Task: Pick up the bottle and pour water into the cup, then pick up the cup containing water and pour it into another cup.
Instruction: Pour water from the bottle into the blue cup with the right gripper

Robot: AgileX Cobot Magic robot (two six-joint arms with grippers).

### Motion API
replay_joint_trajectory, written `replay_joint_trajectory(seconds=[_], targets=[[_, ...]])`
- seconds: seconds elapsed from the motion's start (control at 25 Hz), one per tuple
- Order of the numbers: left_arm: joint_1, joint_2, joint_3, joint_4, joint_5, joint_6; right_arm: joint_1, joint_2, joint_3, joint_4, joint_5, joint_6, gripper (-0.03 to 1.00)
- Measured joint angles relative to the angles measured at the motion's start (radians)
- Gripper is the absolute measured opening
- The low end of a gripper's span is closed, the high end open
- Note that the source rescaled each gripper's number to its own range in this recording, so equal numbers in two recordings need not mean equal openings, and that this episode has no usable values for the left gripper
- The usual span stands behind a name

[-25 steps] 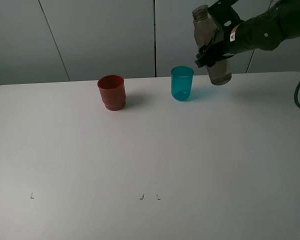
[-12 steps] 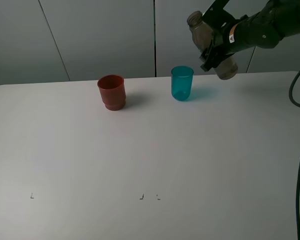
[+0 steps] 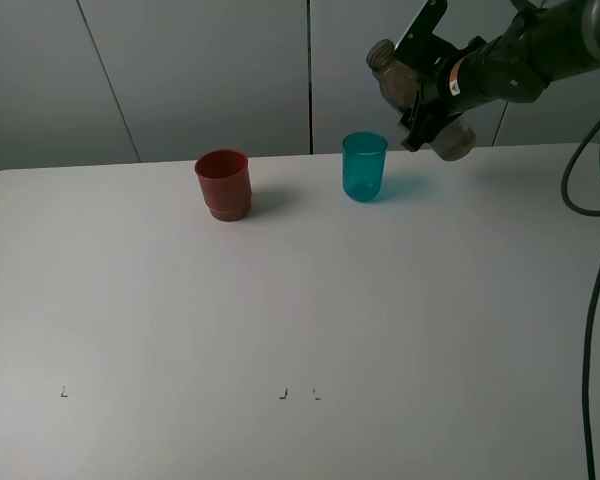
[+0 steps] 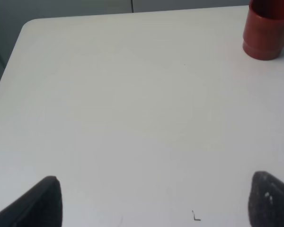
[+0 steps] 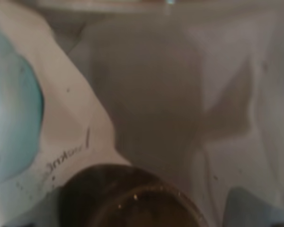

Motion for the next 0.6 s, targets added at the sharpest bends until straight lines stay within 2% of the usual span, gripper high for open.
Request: replay_joint_trajectory(seconds=[0.28, 0.6], targets=[[0.0, 0.0, 0.0, 0.0, 0.0, 0.0, -0.002, 0.059, -0.064, -0.013, 0.006, -0.032, 0.0], [0.0, 0.0, 0.0, 0.0, 0.0, 0.0, -0.009, 0.071, -0.07, -0.11, 0.013, -0.073, 0.0]])
